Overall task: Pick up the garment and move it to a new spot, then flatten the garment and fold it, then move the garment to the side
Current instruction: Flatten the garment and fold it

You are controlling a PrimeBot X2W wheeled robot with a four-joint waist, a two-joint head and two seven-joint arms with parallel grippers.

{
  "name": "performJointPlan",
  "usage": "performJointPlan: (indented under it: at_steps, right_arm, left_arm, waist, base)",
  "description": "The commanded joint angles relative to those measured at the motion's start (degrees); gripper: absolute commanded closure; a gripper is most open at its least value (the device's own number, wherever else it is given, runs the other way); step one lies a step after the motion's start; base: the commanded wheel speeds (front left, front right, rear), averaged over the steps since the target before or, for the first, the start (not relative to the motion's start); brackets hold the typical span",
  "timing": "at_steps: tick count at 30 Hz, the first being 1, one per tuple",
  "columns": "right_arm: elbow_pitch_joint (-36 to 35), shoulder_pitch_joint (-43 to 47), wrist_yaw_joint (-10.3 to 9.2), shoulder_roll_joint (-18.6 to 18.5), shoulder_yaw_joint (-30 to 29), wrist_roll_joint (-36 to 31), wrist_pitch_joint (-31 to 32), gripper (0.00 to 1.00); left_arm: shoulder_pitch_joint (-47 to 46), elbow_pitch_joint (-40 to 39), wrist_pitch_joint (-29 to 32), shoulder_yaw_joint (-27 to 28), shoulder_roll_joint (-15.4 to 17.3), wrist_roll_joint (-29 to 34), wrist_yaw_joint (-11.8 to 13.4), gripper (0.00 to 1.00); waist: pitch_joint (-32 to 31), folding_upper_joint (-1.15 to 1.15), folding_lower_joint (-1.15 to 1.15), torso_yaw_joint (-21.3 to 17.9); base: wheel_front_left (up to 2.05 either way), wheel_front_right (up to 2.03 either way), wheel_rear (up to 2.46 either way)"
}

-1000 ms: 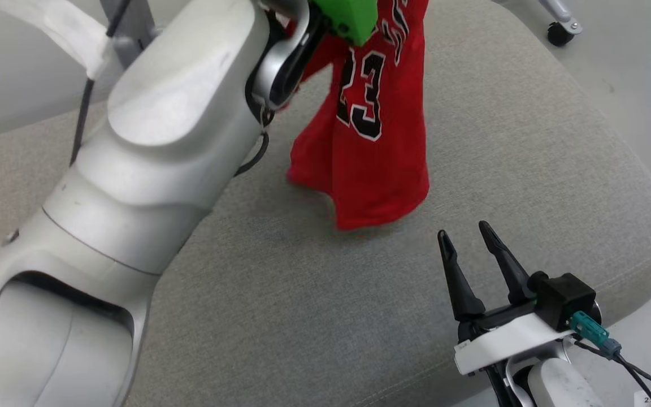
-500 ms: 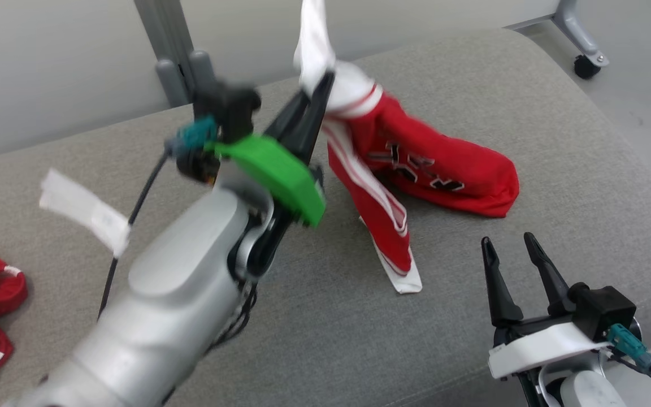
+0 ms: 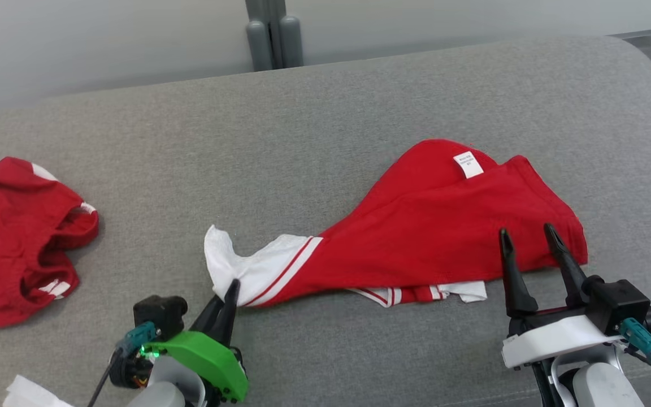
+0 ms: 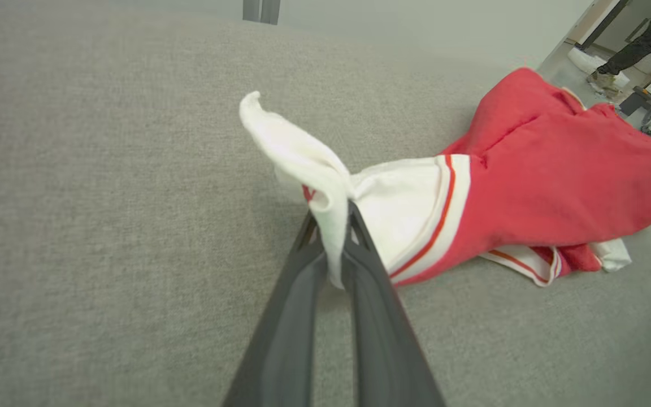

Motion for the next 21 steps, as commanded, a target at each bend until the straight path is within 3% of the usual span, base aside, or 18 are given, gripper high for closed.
performJointPlan:
  at_steps: [1,6,7,8,16,21]
  right_arm:
    - [-0.09,-0.88,-0.07,-0.1,0.23,-0.51,0.0,0.0]
    - [-0.27,-0.89,-0.08,-0.11,0.66,-0.73,0.0,0.0]
    - [-0.2,-0.78,-0.08,-0.11,0.72,-0.79,0.0,0.0]
    - [-0.11,-0.67,-0.08,-0.11,0.75,-0.83,0.0,0.0]
    - [0.38,0.1,-0.08,-0.11,1.13,-0.5,0.0,0.0]
    - [0.34,-0.09,-0.08,-0.1,1.61,-0.37,-0.01,0.0]
  left_arm:
    - [1.95,1.23,-0.16,0.86,-0.79,0.83,-0.66,1.0]
    - [3.79,4.38,-0.18,2.78,-3.24,3.83,-2.09,1.0]
    - [4.48,4.88,-0.17,3.41,-3.88,4.75,-2.2,0.4]
    - [4.83,4.98,-0.18,4.03,-4.32,5.75,-2.03,0.0]
    - [9.42,0.4,-0.18,13.96,-5.8,13.66,3.51,0.0]
    - [7.77,1.19,-0.11,17.11,-4.4,16.57,3.79,0.0]
  waist:
    - [1.5,0.0,0.0,2.4]
    - [1.51,0.0,0.0,3.03]
    - [1.45,0.0,0.0,3.09]
    - [1.36,0.0,0.0,3.13]
    - [0.16,0.0,0.0,2.29]
    - [0.47,0.0,0.0,1.92]
  base:
    - [0.0,0.0,0.0]
    - [0.0,0.0,0.0]
    - [0.0,0.0,0.0]
    - [0.0,0.0,0.0]
    - [0.0,0.0,0.0]
    - [0.0,0.0,0.0]
